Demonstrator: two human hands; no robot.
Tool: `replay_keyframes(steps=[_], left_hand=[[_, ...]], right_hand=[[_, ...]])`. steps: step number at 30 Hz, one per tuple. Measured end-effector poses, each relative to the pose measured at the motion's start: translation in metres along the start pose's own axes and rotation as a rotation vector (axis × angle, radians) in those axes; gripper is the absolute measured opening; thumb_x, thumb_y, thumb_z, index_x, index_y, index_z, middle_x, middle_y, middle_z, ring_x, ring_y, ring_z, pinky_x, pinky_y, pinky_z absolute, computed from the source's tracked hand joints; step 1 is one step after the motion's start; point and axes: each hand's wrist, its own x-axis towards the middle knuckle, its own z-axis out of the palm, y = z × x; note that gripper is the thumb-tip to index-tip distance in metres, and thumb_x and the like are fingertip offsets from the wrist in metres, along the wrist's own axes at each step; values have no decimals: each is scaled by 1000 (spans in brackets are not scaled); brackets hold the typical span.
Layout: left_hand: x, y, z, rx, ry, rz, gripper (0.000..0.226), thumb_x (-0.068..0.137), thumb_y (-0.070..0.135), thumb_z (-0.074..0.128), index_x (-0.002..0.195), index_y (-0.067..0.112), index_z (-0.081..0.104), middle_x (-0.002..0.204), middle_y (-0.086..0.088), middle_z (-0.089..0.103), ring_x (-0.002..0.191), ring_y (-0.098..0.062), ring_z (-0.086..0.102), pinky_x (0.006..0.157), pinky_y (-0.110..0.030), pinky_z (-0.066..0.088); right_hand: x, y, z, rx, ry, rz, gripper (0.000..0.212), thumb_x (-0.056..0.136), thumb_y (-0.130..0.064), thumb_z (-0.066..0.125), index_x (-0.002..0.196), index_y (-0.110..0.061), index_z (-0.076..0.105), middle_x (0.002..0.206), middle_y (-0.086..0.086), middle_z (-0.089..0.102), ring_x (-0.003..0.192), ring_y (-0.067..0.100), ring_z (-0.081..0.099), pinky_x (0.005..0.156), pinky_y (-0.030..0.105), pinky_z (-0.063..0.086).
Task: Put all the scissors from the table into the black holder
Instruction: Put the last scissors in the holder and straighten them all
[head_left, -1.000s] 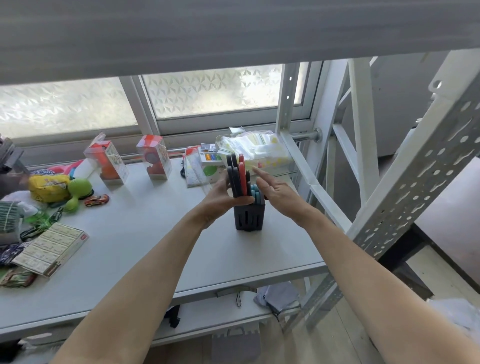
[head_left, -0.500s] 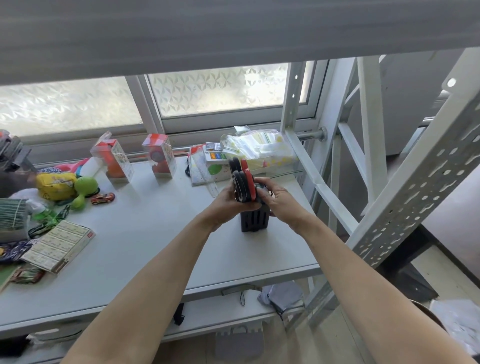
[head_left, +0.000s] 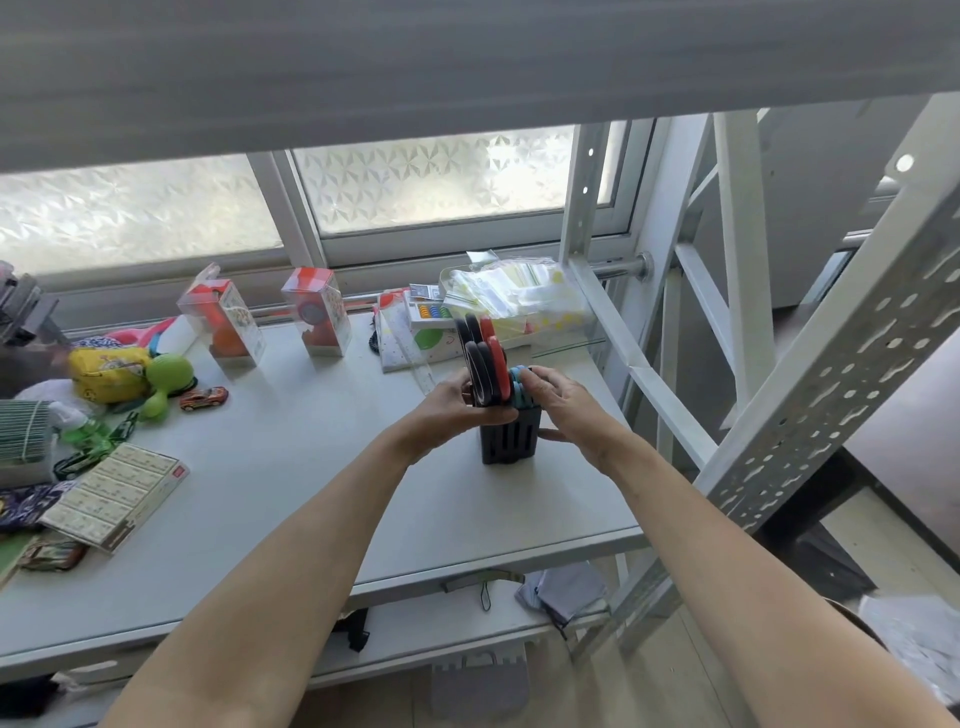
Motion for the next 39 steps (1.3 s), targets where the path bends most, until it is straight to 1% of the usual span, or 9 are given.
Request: replay_keyframes(steps=[4,9,13,16,19,22,27,34,39], left_hand=[[0,-4,2,-37,-20,-24,65,79,32,77,137,19,52,122,3,64,114,-8,58,88,-19,45],[-4,-5,5,-35,-29,-44,70,74,41,76,137,25,50,123,11,62,117,-5,56,88,-15,44],[-8,-12,4,2,-9,-60,77,73,41,78,141,22,46,137,0,54,128,-17,49,103,-28,40],[-12,-22,3,77,13,-98,79,74,38,80,142,21,43,146,-1,47,137,-19,39,114,-42,33],[-15,-32,8,195,56,-164,81,76,34,81,144,16,41,146,-4,44,131,-21,43,105,-34,41],[-15,-35,16,237,137,-154,62,81,24,76,135,11,51,132,-6,56,113,-20,55,86,-24,45],[-11,-33,25,153,164,-113,35,84,4,69,118,9,64,112,-7,69,100,-20,64,75,-16,50],[-2,-31,29,94,273,-114,43,85,-4,63,126,8,60,122,-11,67,112,-28,63,99,-41,52],[-1,-31,33,103,279,-124,43,87,-1,60,129,11,58,122,-10,66,112,-24,61,92,-30,49]], right_hand=[[-3,1,2,37,21,-13,51,94,-59,44,132,-27,56,129,2,58,119,15,56,96,40,52],[-5,7,0,141,48,72,67,97,-64,22,140,-21,50,131,2,61,118,16,59,98,40,50],[-5,20,1,95,87,168,58,104,-50,21,143,-15,44,135,8,57,120,24,56,98,43,50],[-7,31,0,-1,87,230,43,104,-28,30,140,-13,48,132,12,57,119,27,56,99,44,51],[-11,38,1,-122,41,180,48,98,-3,33,142,-16,47,128,19,61,108,24,59,89,38,51],[-11,39,9,-193,25,124,50,94,2,38,135,-21,54,121,15,66,89,21,55,77,35,48],[-4,39,23,-430,63,45,45,93,-1,41,133,-16,54,123,13,64,105,28,59,90,38,48],[8,36,35,-562,120,1,45,96,-6,38,138,-20,45,121,18,61,109,38,58,94,49,50],[9,40,39,-590,142,5,35,97,-9,38,130,-13,48,116,21,58,104,39,58,90,49,51]])
